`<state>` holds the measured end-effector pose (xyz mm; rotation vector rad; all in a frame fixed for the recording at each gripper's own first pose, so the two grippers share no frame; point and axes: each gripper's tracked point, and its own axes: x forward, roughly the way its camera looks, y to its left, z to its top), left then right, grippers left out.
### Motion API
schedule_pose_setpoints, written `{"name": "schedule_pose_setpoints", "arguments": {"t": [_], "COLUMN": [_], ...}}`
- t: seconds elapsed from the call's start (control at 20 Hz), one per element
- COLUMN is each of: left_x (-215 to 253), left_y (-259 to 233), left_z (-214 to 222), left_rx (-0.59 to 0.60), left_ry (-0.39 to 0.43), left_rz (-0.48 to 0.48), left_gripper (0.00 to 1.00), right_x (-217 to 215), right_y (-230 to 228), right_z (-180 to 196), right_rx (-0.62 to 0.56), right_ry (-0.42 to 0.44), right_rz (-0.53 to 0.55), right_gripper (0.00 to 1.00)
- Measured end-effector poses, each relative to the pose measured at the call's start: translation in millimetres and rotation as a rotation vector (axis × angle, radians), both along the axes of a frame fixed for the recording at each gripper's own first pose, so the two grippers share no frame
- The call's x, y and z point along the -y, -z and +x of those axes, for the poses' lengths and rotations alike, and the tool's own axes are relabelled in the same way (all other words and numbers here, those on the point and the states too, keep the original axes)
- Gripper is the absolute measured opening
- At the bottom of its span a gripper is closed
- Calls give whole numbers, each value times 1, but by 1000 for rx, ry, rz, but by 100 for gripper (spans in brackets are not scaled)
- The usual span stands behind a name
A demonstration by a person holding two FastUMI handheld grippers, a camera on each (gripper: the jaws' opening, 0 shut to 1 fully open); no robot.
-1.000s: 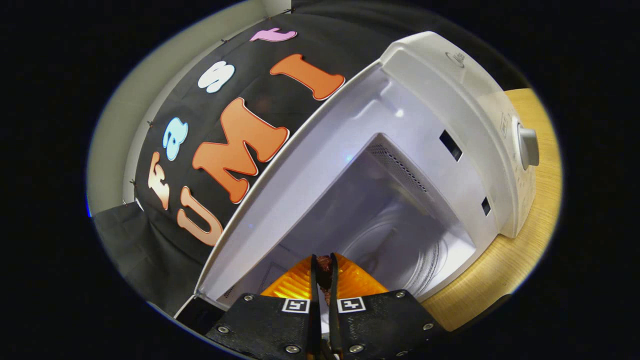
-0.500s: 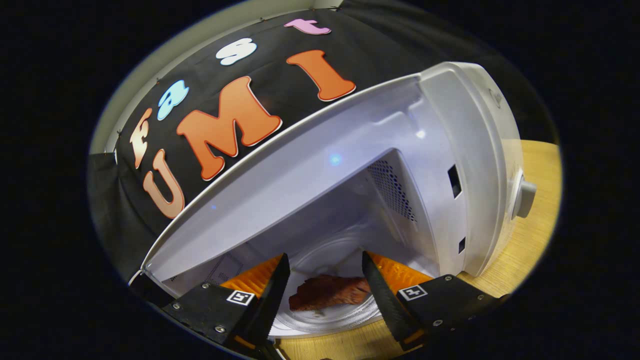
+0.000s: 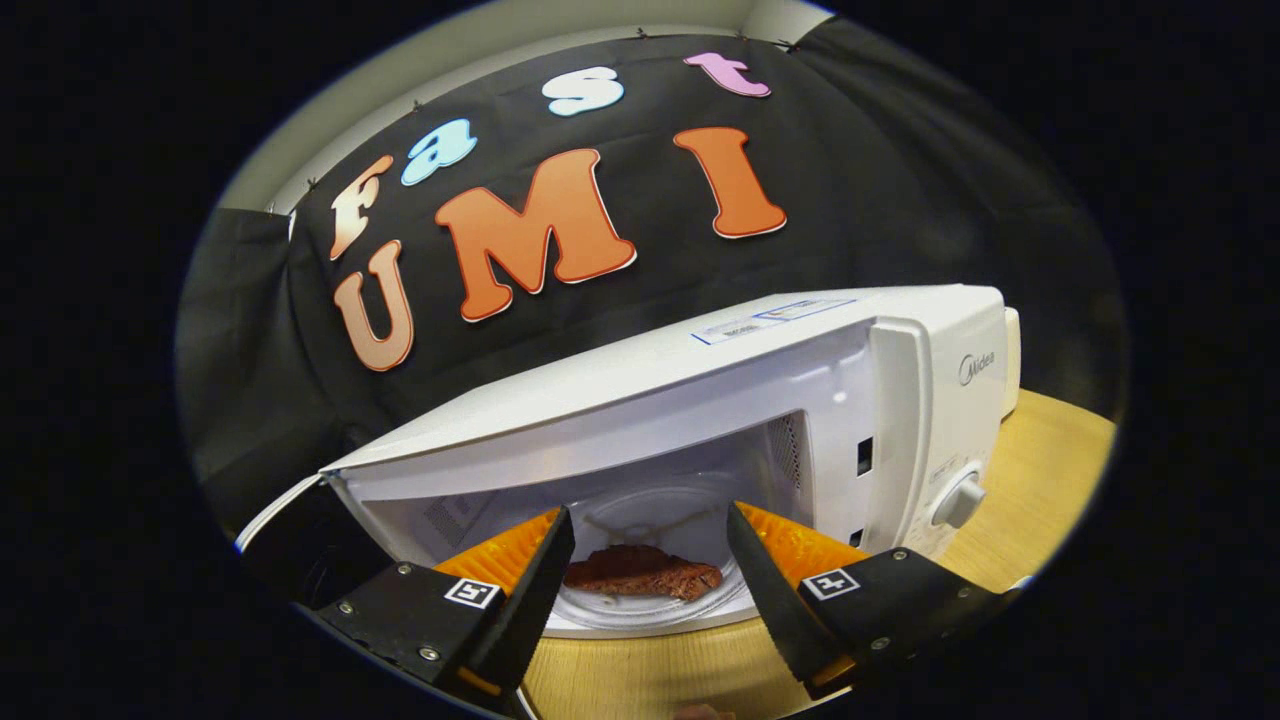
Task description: Open the microwave oven with the left hand, put the food in, and close the microwave oven.
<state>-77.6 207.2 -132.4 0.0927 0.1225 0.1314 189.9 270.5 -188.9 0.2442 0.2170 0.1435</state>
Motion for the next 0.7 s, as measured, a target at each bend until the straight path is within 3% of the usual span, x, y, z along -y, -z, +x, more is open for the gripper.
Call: {"name": "schedule_pose_setpoints", "arguments": {"t": [0.35, 0.7], "left_x": [18, 48], "left_y": [-23, -34], "left_z": [-16, -16], "left_rx": [27, 41], "left_ry": [28, 98], "left_rz": [34, 37], "left_gripper": [97, 100], "right_x": [17, 83], "right_y": [-60, -140], "right_z": [-66, -116], "right_rx": [113, 233], "right_ry": [-131, -115], "right_rz": [-156, -171], "right_gripper": [94, 94]}}
